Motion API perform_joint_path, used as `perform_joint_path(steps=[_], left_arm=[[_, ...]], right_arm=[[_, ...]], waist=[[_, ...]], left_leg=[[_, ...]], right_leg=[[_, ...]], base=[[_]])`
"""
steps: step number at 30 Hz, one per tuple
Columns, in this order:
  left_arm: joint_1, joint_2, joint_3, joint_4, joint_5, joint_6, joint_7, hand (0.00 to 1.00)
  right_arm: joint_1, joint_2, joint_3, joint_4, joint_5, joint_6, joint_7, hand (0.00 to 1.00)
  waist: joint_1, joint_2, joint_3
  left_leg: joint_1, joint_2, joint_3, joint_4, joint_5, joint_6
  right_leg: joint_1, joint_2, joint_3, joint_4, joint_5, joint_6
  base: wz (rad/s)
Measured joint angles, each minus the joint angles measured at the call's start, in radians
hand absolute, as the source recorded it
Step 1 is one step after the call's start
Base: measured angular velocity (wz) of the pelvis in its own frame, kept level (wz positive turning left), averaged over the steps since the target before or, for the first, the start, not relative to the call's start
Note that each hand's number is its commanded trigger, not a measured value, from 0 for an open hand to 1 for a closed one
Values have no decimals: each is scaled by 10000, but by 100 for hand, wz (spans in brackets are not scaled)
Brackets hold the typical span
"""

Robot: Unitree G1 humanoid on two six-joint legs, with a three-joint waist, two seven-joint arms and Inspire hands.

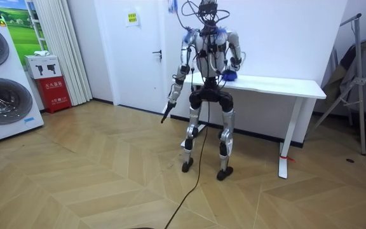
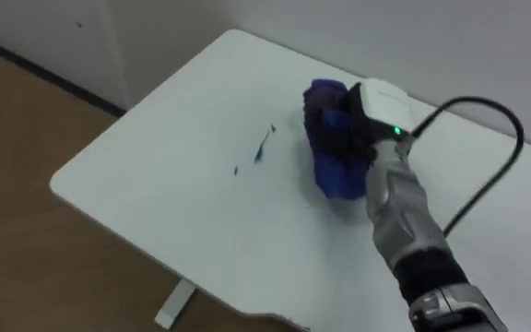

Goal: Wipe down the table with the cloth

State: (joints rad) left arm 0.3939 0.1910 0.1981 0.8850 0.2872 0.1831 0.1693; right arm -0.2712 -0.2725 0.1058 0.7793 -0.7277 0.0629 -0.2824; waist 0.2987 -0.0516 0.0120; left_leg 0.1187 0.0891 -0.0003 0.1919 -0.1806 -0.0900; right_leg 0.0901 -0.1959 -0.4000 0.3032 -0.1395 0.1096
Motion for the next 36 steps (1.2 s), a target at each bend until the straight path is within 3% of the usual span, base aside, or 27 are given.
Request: perform_joint_path(steps=[2,4,6,7,9,10,12,14,15,16,17,18,19,20,21,22,23,24,25,27,28,30,33,36], left_arm=[[36,6,256,34,65,-174,-84,0],[80,231,693,146,81,-474,-83,0],[-107,569,1248,192,71,-1052,-17,0],[-117,673,1275,214,76,-1214,10,0],[-133,1000,1319,290,109,-1628,164,0],[-147,1048,1329,286,108,-1678,171,0],[-349,1318,1316,482,102,-1787,168,0],[-569,1472,1135,506,99,-1792,171,0],[-680,1497,1008,517,94,-1827,174,0],[-732,1490,999,511,94,-1868,175,0],[-790,1495,991,480,89,-1922,182,0],[-786,1407,919,506,19,-1914,258,0],[-804,1239,881,576,-26,-1905,262,0],[-812,964,684,585,-23,-1902,245,0],[-903,678,644,606,24,-1905,217,0],[-930,531,641,614,58,-1903,210,0],[-920,291,641,611,93,-1903,204,0],[-917,188,625,629,87,-1896,200,0],[-910,179,608,669,92,-1887,182,0],[-834,184,545,807,4,-1583,150,0],[-777,183,545,806,3,-1501,140,0],[-495,184,552,774,5,-1154,24,0],[132,157,690,773,1,-880,-43,0],[294,169,1335,848,-2,-736,-53,0]], right_arm=[[980,-81,-946,-3,485,-685,-707,100],[1417,-243,-1581,338,1274,-980,-1060,100],[2079,-638,-2384,534,2039,-993,-1276,100],[2213,-755,-2496,683,2253,-993,-1357,100],[2881,-1082,-2988,1236,2942,-1023,-1786,100],[3028,-1138,-3073,1278,3059,-1024,-1893,100],[3465,-1159,-3235,1232,3092,-1048,-2199,100],[3624,-1159,-3224,1015,3075,-1053,-2266,100],[3686,-1154,-3221,685,2964,-1050,-2263,100],[3670,-1150,-3212,506,2845,-1069,-2223,100],[3529,-1147,-3077,53,2574,-1040,-2070,100],[3109,-1179,-2631,-359,2260,-892,-1917,100],[2815,-1215,-2401,-532,2005,-748,-1816,100],[2370,-1223,-1862,-970,1497,-450,-1572,100],[1940,-1219,-1331,-1377,862,-182,-1264,100],[1712,-1214,-1068,-1625,560,-70,-1058,100],[1137,-1200,-540,-1984,-17,4,-749,100],[467,-1175,-64,-2147,-374,16,-574,100],[111,-1176,166,-2150,-495,19,-492,100],[-965,-1193,497,-2113,-568,27,-181,100],[-1100,-1219,481,-2102,-532,27,-124,100],[-1203,-1524,472,-1992,-536,42,161,100],[-1206,-1832,309,-1455,-449,-81,444,100],[-755,-1864,-477,-501,-395,-172,411,100]], waist=[[-482,103,34],[-787,124,16],[-1104,124,-149],[-1134,148,-159],[-1541,128,-204],[-1546,141,-207],[-1613,192,-221],[-1677,163,-218],[-1689,117,-198],[-1695,87,-201],[-1627,-43,-189],[-1370,-58,-180],[-1300,98,-152],[-1253,170,-153],[-1233,146,-124],[-1215,158,-134],[-1204,167,-122],[-1074,33,-56],[-985,-42,-16],[-682,-51,22],[-640,-64,28],[-199,-53,19],[258,40,-15],[156,97,-51]], left_leg=[[146,-21,440,71,-84,144],[308,2,937,105,-227,349],[141,316,1308,154,-623,392],[121,410,1358,259,-682,390],[152,651,1348,594,-853,306],[123,766,1375,691,-892,245],[-102,1421,1245,991,-958,-145],[-171,1809,1011,1015,-919,-518],[-183,2027,988,1023,-900,-785],[-174,2138,1011,1024,-897,-933],[-144,2325,1123,1064,-866,-1191],[-39,2508,1374,1176,-850,-1219],[-24,2801,1361,1230,-790,-1120],[-75,3118,1423,1353,-423,-718],[-335,3326,1419,1507,132,-532],[-490,3355,1417,1572,330,-568],[-838,3243,1442,1858,384,-610],[-1133,2951,1461,2037,356,-608],[-1247,2750,1481,2118,297,-584],[-1788,2066,1508,2433,-117,-491],[-1877,1912,1511,2399,-155,-503],[-1709,1209,1500,1835,-258,-375],[-1156,857,1305,949,-185,-402],[-820,642,1170,268,27,-303]], right_leg=[[-61,-145,49,266,0,1],[-70,-179,138,228,0,2],[-270,-234,214,367,18,58],[-416,-296,243,735,7,46],[-663,-1241,367,2082,-77,-13],[-697,-1421,449,1981,-65,-16],[-685,-1554,739,815,130,24],[-599,-1549,648,-174,643,122],[-608,-1510,615,-337,912,137],[-733,-1485,629,-198,916,139],[-1039,-1394,643,463,1014,47],[-1396,-1298,474,1166,298,810],[-1650,-1068,406,1595,93,590],[-2003,-784,321,2126,-349,216],[-2206,-559,317,2377,-683,-60],[-2286,-444,322,2422,-791,-169],[-2404,-301,280,2492,-947,-404],[-2541,-264,269,2602,-1076,-616],[-2572,-253,281,2604,-1119,-688],[-2360,1,-7,2147,-1115,-863],[-2233,67,-153,1964,-1090,-876],[-1843,429,53,1232,-872,-942],[-1528,675,276,675,-636,-900],[-1127,643,183,222,-492,-722]], base=[[-32],[-59],[-40],[-19],[-3],[-18],[-19],[-6],[-5],[-14],[-57],[-76],[-80],[-40],[-19],[0],[0],[0],[0],[17],[46],[46],[7],[19]])
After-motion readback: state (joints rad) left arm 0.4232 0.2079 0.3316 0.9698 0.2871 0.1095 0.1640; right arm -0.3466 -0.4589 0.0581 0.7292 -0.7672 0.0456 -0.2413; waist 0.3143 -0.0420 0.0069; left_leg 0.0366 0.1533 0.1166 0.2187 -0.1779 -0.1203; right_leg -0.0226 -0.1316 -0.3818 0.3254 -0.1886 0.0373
